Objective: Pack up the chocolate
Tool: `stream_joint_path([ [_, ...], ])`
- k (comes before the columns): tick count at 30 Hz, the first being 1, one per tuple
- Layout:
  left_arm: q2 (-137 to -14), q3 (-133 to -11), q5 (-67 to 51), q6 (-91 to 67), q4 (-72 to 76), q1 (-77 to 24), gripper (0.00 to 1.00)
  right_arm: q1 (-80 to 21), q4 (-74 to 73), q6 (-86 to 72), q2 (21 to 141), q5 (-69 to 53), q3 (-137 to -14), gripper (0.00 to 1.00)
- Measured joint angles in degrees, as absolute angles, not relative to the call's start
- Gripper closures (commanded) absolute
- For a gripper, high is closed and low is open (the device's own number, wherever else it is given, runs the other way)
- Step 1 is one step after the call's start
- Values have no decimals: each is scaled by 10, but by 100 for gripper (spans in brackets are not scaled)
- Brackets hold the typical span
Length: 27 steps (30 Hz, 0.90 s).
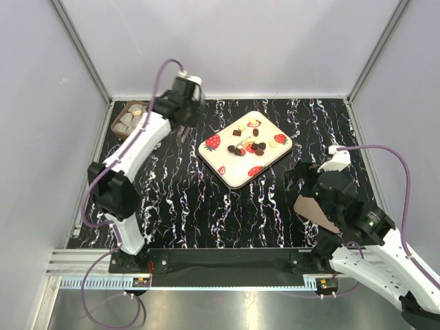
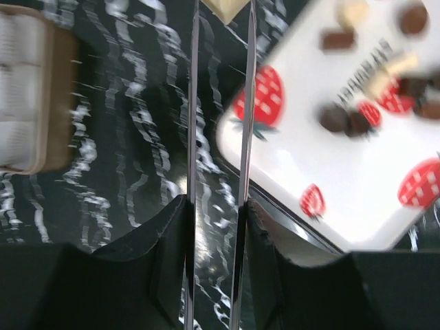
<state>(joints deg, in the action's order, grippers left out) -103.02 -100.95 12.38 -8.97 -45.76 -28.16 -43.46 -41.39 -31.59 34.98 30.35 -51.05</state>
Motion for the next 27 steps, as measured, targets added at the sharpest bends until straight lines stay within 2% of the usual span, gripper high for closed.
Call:
stream_joint_path([
  [9,-1038,-1061,122,-90,-453,-91,61,-435,-401,-314,364,303,-505,0],
  [19,-1105,-1058,84,-90,-435,-12,61,-435,-387,-307,392,304,-505,0],
  [27,-1123,-1040,71,-90,-412,7,61,-435,-377,-302,401,304,-505,0],
])
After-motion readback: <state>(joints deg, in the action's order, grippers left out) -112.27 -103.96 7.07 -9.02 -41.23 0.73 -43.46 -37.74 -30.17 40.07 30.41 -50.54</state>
